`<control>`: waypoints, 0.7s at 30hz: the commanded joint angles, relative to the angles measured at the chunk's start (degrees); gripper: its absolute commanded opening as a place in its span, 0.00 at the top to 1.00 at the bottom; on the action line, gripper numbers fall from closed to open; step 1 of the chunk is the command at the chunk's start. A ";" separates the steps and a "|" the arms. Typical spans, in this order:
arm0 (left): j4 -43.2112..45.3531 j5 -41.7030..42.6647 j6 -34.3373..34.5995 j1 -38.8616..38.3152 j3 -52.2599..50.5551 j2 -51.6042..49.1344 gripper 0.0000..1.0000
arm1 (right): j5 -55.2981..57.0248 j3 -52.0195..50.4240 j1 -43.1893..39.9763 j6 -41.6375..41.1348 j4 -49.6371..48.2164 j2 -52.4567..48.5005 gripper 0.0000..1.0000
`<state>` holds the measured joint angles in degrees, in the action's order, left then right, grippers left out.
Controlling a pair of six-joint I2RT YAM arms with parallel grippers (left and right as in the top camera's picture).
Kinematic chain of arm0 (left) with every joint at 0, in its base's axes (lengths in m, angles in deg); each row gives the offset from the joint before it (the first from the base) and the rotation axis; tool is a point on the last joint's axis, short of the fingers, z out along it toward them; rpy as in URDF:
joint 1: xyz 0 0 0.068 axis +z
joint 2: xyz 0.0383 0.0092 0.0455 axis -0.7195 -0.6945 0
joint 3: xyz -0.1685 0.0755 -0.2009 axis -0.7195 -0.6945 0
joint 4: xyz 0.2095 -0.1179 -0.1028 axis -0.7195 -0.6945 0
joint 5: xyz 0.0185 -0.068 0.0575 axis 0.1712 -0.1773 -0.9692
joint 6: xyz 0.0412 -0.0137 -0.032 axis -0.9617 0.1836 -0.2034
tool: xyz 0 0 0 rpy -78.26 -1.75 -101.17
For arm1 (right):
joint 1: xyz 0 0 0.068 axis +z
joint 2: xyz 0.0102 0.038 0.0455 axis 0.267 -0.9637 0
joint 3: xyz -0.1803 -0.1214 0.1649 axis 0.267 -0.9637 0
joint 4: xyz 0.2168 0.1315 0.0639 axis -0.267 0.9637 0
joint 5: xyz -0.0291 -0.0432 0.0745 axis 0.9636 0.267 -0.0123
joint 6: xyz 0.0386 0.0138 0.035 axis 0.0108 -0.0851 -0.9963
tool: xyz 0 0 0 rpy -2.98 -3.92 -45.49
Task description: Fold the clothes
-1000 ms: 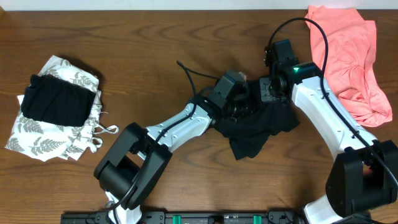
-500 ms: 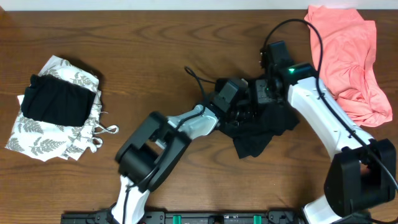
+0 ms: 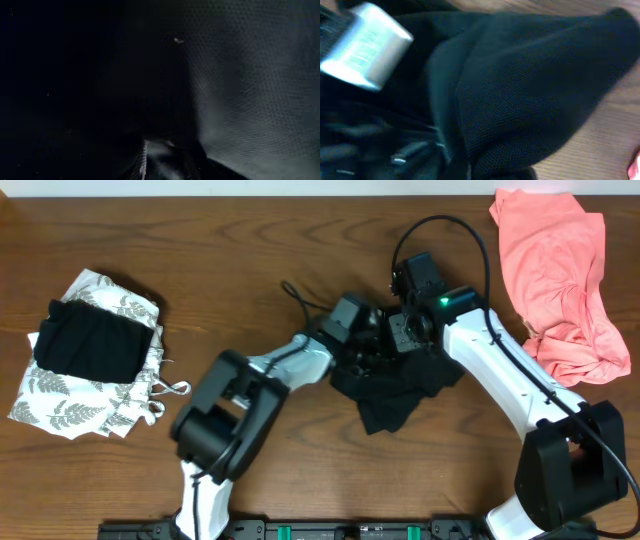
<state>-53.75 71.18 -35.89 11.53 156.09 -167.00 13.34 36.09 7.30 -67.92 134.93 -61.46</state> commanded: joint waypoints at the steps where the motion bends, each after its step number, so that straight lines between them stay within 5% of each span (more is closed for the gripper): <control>1: -5.07 -6.60 -7.48 3.08 -0.79 6.47 0.73 | 0.00 0.39 0.55 1.84 -0.31 0.46 0.99; 9: -15.23 -18.64 -14.14 5.44 -0.79 18.03 0.72 | -1.66 0.39 3.58 7.17 -2.45 0.46 0.99; 21: -28.26 -31.50 -14.73 15.41 -0.79 24.04 0.69 | 0.83 0.39 17.75 23.43 -9.11 0.17 0.96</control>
<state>-81.42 44.36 -49.36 24.14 155.50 -146.14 12.84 36.11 22.23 -50.52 126.25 -61.46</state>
